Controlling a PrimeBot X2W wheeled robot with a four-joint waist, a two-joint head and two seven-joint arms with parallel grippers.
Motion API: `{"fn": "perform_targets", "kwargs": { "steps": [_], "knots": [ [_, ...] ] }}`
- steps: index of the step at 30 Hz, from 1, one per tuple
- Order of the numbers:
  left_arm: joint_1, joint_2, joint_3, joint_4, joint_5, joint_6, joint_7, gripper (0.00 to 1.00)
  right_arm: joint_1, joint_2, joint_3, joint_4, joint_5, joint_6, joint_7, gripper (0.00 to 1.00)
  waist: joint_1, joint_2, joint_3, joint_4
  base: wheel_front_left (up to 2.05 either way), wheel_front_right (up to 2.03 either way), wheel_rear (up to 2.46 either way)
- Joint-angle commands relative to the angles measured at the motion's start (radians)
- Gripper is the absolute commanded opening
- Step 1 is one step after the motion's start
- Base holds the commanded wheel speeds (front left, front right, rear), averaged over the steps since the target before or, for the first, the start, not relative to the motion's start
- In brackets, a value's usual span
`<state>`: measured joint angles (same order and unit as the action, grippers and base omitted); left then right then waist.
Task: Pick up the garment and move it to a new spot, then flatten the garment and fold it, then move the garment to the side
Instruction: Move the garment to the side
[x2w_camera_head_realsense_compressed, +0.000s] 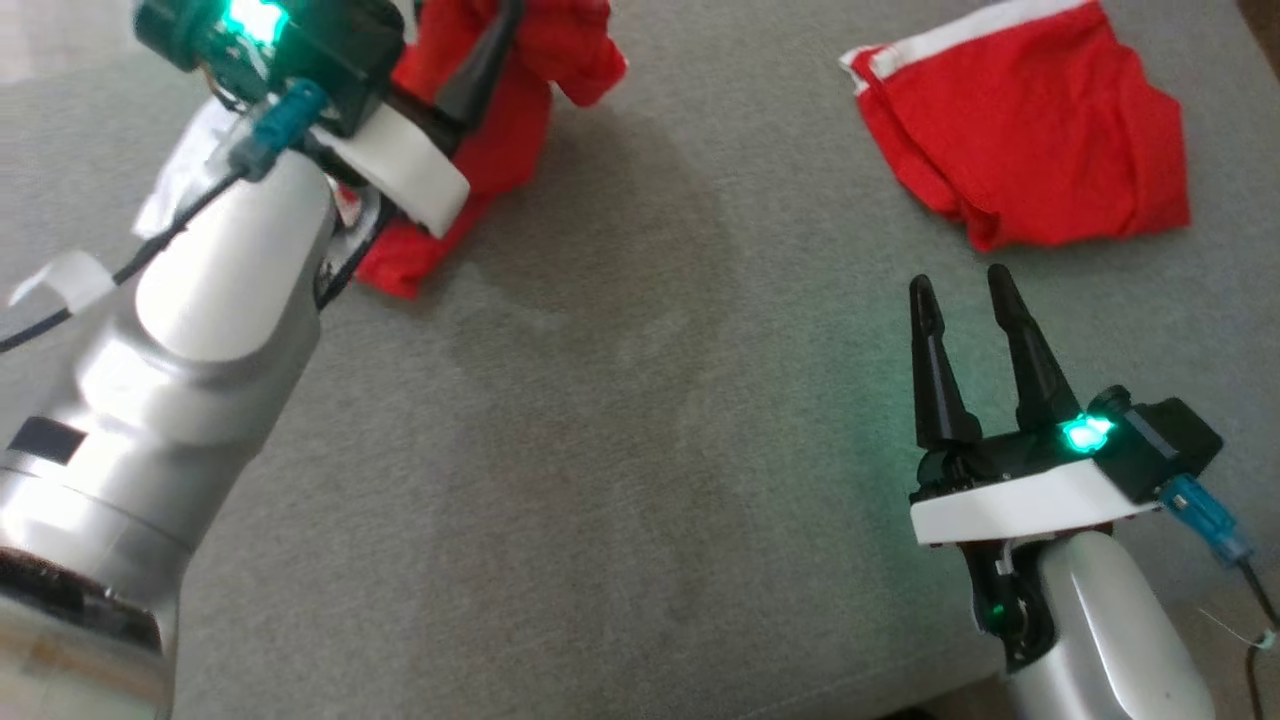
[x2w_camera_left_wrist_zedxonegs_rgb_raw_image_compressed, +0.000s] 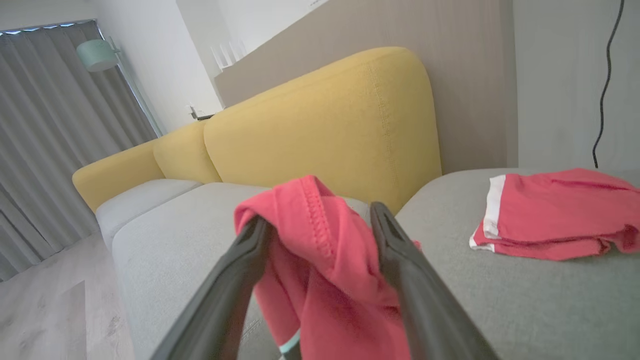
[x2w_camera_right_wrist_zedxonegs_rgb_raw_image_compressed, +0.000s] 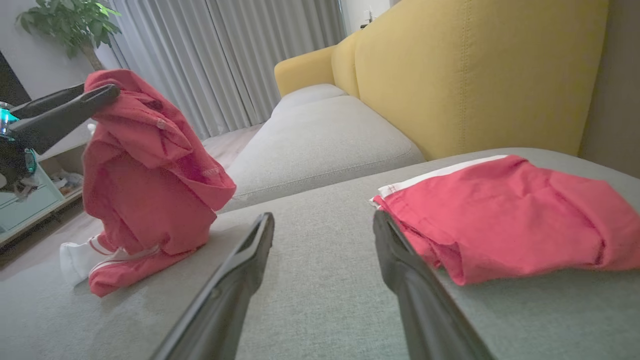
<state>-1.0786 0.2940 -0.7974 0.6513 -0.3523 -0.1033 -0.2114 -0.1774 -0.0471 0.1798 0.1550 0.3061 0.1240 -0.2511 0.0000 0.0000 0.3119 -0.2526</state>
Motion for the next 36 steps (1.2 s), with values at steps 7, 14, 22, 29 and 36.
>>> {"fn": "perform_targets", "kwargs": {
  "steps": [7,14,22,29,36],
  "knots": [
    [-0.03,-0.022,-0.082,-0.004,-0.029,-0.024,0.063,1.0,-0.034,-0.003,0.052,-0.022,0.009,0.007,-0.011,1.0,0.0,0.0,-0.03,0.002,0.0,0.0,0.0],
    [-0.028,0.027,-0.336,-0.047,-0.193,-0.027,0.277,1.0,-0.029,-0.003,0.054,-0.018,0.042,0.007,-0.011,1.0,0.0,0.0,-0.053,-0.029,0.0,0.0,0.0],
    [-0.027,0.135,-0.251,-0.067,-0.238,0.064,0.131,1.0,-0.002,-0.003,0.025,-0.012,0.023,0.007,-0.011,1.0,0.0,0.0,-0.11,0.016,0.0,0.0,0.0],
    [0.146,0.197,-0.131,-0.149,-0.324,0.223,-0.005,1.0,0.038,-0.003,-0.029,-0.007,-0.024,0.007,-0.011,1.0,0.0,0.0,-0.171,0.102,0.0,0.0,0.0],
    [0.474,0.21,0.013,-0.355,-0.408,0.401,-0.049,1.0,0.082,-0.003,-0.092,-0.005,-0.069,0.007,-0.011,1.0,0.0,0.0,-0.22,0.194,0.0,0.0,0.0]
  ]
}}
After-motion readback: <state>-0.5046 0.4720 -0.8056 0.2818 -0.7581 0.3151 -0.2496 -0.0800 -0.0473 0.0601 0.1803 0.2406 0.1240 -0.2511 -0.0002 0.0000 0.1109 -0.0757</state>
